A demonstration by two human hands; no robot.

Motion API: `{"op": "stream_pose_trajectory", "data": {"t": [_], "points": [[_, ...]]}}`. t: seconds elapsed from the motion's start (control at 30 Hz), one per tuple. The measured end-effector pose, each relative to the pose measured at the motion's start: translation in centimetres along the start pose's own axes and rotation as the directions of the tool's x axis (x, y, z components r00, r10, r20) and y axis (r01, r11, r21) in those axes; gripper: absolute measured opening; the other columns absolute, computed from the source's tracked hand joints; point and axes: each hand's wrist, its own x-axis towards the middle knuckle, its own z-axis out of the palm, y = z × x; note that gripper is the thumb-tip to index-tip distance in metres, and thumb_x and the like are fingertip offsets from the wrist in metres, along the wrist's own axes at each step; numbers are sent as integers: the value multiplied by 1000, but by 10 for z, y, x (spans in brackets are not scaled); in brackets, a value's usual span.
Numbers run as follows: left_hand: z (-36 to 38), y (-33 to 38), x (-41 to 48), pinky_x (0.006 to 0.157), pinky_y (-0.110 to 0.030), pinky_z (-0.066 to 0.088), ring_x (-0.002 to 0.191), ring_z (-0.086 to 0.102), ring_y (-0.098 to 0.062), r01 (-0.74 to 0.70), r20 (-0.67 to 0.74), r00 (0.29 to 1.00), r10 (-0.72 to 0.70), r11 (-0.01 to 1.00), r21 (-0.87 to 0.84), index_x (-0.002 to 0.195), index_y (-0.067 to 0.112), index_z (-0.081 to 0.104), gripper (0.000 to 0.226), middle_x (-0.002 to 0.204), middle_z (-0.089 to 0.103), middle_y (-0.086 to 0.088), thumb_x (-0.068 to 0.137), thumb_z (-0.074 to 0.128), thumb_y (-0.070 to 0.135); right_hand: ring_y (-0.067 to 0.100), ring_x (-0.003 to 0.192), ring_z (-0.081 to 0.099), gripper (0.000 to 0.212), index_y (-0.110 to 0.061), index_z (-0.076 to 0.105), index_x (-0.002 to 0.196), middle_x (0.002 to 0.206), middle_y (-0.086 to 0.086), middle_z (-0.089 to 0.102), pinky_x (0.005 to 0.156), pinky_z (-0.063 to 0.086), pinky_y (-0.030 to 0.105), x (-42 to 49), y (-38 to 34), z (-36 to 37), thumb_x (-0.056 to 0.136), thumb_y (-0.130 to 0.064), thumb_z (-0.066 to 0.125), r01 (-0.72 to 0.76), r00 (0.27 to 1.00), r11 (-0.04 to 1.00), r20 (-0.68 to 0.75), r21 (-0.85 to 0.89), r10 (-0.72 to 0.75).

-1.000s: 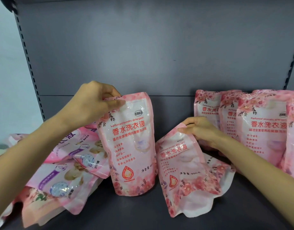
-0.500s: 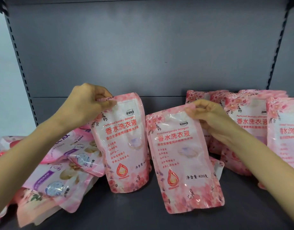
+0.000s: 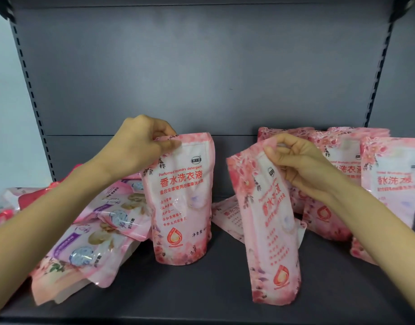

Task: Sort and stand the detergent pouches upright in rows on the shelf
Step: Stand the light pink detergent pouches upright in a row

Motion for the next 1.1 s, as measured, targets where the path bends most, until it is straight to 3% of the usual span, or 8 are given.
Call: {"op": "stream_pose_trajectory", "data": {"t": [0.13, 0.2, 0.3, 0.4, 0.53, 0.7, 0.87, 1.1], "points": [[-1, 1, -1, 49, -7, 43, 52, 60, -9, -13, 19, 1000, 13, 1000, -5, 87, 18, 67, 4, 76, 68, 4, 87, 63, 20, 9, 59, 67, 22, -19, 72, 68, 68, 0, 72, 51, 54, 18, -9, -1, 4, 48, -25, 77, 3, 997, 1000, -75, 1, -3], [-2, 1, 0, 61, -10, 47, 70, 62, -2, -27, 28, 999, 27, 1000, -1, 96, 20, 65, 9, 88, 67, 4, 87, 63, 22, 10, 57, 67, 18, -17, 71, 67, 66, 1, 72, 49, 54, 19, -11, -3, 6, 50, -21, 75, 17, 990, 1000, -141, 26, -14], [-3, 6, -1, 71, -21, 50, 89, 64, -14, -51, 49, 997, 51, 999, -6, 101, 23, 63, 13, 98, 67, 2, 88, 61, 22, 11, 58, 68, 9, -15, 69, 70, 67, 2, 72, 51, 54, 20, -13, -4, 12, 61, -14, 69, 45, 978, 999, -207, 24, -39], [-5, 14, -5, 64, -12, 46, 83, 65, -15, -104, 25, 994, 104, 994, -14, 101, 21, 64, 12, 92, 67, 9, 90, 59, 20, 10, 58, 68, 13, -11, 64, 77, 67, 1, 72, 51, 54, 20, -15, -6, 21, 64, -12, 67, 70, 965, 997, -256, 18, -63], [-11, 32, -10, 72, -11, 45, 83, 65, -7, -142, 32, 989, 144, 989, -47, 93, 23, 70, 31, 91, 69, 11, 91, 48, 45, 10, 58, 67, 8, -10, 63, 77, 66, 1, 72, 54, 56, 21, -13, -7, 35, 72, -3, 66, 127, 947, 991, -304, 45, -107], [-19, 48, -13, 87, -39, 51, 85, 66, -19, -80, 207, 974, 95, 994, -77, 79, 25, 72, 49, 86, 72, -1, 80, 45, 66, 12, 63, 67, 11, -10, 64, 75, 69, 1, 72, 61, 57, 23, -7, -2, 51, 76, 0, 66, 168, 934, 984, -327, 55, -141], [-16, 40, -12, 87, -38, 51, 87, 68, -11, -161, 229, 961, 156, 987, 7, 79, 24, 75, 17, 85, 74, 8, 78, 68, 41, 10, 63, 68, 10, -10, 63, 78, 69, 0, 72, 55, 55, 22, -4, 3, 58, 79, 0, 64, 126, 948, 985, -305, 115, -86], [-14, 30, -10, 80, -19, 48, 81, 66, -6, -161, 140, 977, 163, 987, -21, 80, 18, 76, 12, 83, 74, 7, 78, 72, 29, 15, 76, 71, 12, -7, 65, 92, 83, 0, 75, 64, 58, 26, -4, 0, 50, 79, -8, 66, 53, 984, 991, -162, -124, -72]]}}
